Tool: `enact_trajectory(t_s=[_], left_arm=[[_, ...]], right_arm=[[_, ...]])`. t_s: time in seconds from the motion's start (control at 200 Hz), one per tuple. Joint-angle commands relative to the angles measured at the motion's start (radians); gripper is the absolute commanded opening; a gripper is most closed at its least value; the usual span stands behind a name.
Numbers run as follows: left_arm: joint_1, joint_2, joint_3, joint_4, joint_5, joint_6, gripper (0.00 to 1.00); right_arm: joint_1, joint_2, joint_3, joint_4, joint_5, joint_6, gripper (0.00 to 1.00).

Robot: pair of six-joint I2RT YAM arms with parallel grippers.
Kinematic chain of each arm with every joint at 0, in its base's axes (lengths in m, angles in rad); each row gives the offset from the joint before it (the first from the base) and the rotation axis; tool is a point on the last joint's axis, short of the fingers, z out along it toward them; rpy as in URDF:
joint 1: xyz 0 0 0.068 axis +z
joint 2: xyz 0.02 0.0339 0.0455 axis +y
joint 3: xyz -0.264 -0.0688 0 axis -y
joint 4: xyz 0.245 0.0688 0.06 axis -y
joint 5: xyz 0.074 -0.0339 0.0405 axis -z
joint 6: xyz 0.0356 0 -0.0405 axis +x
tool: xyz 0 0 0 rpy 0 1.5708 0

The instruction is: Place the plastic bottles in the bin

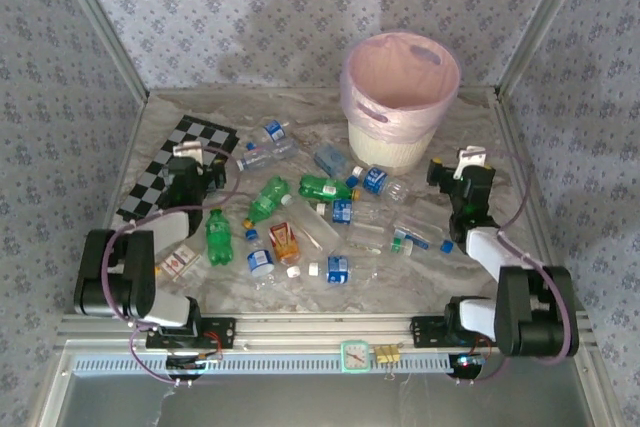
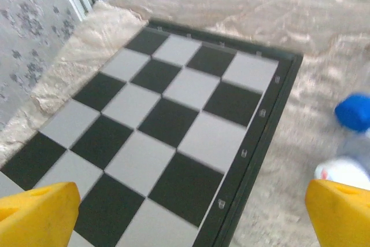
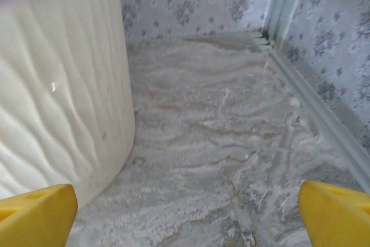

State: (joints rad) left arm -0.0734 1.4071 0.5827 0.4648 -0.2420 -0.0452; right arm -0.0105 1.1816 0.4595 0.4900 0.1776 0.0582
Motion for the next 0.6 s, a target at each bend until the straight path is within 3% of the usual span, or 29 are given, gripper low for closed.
enact_trajectory(t_s=[0.0,0.07,0.13,0.315,0.455,0.595], left_arm=[[-0.004,-0.057,0.123,-0.28,-0.085,-0.153,1.0],[0.001,-0.07,0.213,-0.46,-0.054,-0.291,1.0],[0.003,-0.079,0.268,-0.558,0.035,-0.326,1.0],[-0.031,-0.191,0.216,-0.573,0.297,-0.504,1.0],[-0.164,-0.307,0.159,-0.594,0.286,-0.588,1.0],[-0.233,-0.422,0.108,-0.636,0.251,-0.671,1.0]], right_arm=[[0.007,-0.08,0.101,-0.306,0.048,0.147,1.0],[0.016,-0.123,0.157,-0.468,0.027,0.22,1.0],[0.038,-0.145,0.21,-0.618,0.007,0.27,1.0],[0.147,-0.16,0.348,-1.02,-0.036,0.439,1.0],[0.289,-0.172,0.4,-1.172,-0.118,0.426,1.0],[0.441,-0.178,0.425,-1.206,-0.304,0.391,1.0]])
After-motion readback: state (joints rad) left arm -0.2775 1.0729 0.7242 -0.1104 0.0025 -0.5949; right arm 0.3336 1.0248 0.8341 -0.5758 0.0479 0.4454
